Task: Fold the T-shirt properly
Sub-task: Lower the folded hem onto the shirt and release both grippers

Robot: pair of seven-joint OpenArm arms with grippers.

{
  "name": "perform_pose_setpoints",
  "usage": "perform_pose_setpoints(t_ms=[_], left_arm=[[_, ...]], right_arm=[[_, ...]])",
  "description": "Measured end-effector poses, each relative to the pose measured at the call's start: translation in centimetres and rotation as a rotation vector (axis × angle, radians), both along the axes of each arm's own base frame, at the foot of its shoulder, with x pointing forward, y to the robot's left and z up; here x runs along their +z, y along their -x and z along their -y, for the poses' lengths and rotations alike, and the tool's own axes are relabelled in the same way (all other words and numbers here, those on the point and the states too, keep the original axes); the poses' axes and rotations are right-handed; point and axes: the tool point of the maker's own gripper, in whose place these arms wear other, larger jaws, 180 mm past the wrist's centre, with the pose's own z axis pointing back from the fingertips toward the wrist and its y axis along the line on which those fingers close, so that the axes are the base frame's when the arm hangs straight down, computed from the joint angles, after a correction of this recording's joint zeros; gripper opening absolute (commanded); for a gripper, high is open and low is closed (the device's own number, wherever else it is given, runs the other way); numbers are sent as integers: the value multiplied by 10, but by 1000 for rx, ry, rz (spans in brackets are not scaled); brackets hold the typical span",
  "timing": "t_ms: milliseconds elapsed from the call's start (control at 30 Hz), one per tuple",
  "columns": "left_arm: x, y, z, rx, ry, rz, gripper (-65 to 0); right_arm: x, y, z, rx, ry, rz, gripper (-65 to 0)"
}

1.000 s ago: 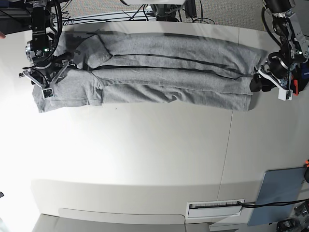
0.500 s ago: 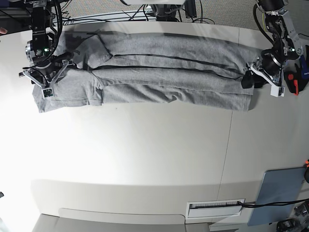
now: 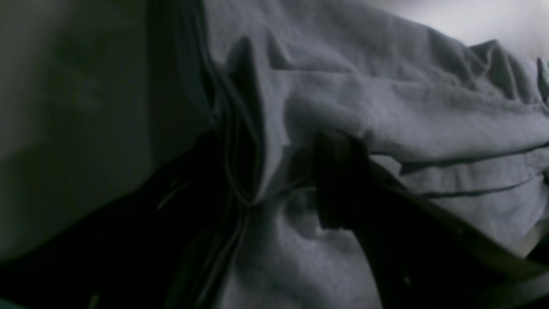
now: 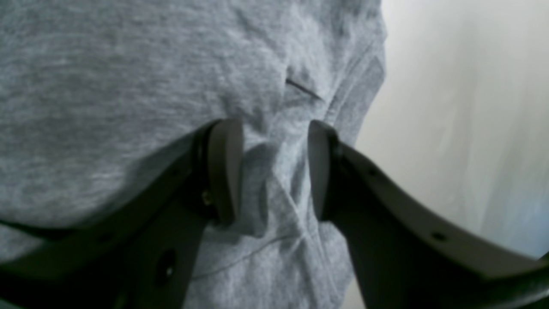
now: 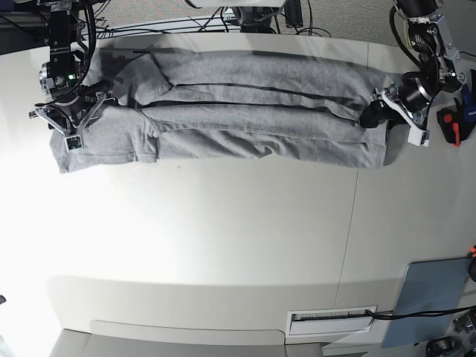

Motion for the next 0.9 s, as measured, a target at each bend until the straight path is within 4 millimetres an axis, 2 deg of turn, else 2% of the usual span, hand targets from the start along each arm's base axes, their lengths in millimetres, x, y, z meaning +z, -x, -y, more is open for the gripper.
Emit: perform_pose_setpoints(t_ms=[67,133,200,233,467,600,767,900], left_arm=[[1,-1,1,2,10,4,-388],[0,1,1,0,10,-5,-495],[-1,2,1,0,9,-7,-631],[-1,1,1,3,9,-1,-650],[4,-7,-5,63,21,33,-650],[3,-6,-9,71,7,29,-650],[6,-4,-32,128,-36,36,-650],[19,-7,-37,124,-64,66,-650]], right_arm=[[0,0,0,0,0,0,-403],[0,0,0,0,0,0,-403],[0,0,0,0,0,0,-403],[0,0,0,0,0,0,-403],[4,0,6,7,53,0,-403],[29,-13,2,25,93,74,-403],[66,-31,-8,24,98,226,-403],[73,-34,-11,34,98,250,-403]])
